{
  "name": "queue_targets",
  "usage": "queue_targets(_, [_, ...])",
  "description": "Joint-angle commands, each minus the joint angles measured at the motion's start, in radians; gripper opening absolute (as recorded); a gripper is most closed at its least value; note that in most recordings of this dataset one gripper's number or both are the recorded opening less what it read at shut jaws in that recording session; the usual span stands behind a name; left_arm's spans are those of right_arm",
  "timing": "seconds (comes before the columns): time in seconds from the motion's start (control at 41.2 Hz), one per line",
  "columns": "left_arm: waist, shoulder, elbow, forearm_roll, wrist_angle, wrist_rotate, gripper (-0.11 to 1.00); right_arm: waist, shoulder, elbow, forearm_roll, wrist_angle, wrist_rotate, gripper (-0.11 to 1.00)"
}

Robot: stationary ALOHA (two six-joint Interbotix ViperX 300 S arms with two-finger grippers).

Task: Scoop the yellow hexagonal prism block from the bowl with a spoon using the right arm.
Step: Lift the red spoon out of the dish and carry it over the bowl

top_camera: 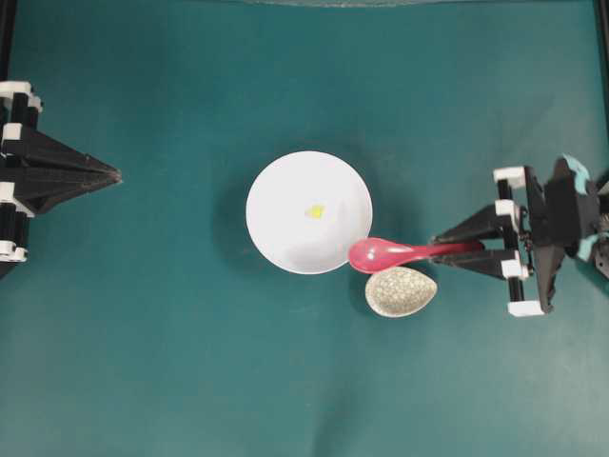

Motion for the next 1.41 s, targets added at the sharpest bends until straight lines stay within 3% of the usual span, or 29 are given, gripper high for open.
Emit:
queue_targets(0.0, [0.002, 0.008, -0.031, 0.003, -0.012, 0.0, 0.0, -0.043, -0.038, -0.06, -0.003, 0.097, -0.014, 0.24])
queue_targets(0.267, [0.0, 0.008, -0.031, 0.003, -0.012, 0.0, 0.0, -0.155, -0.06, -0.172, -0.003, 0.313, -0.029, 0.24])
queue_targets(0.533, [0.0, 0.008, -0.032, 0.003, -0.012, 0.0, 0.0, -0.219, -0.06, -0.273, -0.003, 0.499, -0.029, 0.24])
queue_targets(0.849, [0.0, 0.008, -0.032, 0.003, -0.012, -0.002, 0.0, -0.313, -0.044, -0.368, -0.003, 0.683, 0.0, 0.24])
queue_targets(1.382, [0.0, 0.008, -0.04, 0.003, -0.012, -0.003, 0.0, -0.383, 0.161, -0.574, -0.005, 1.0, 0.066, 0.24])
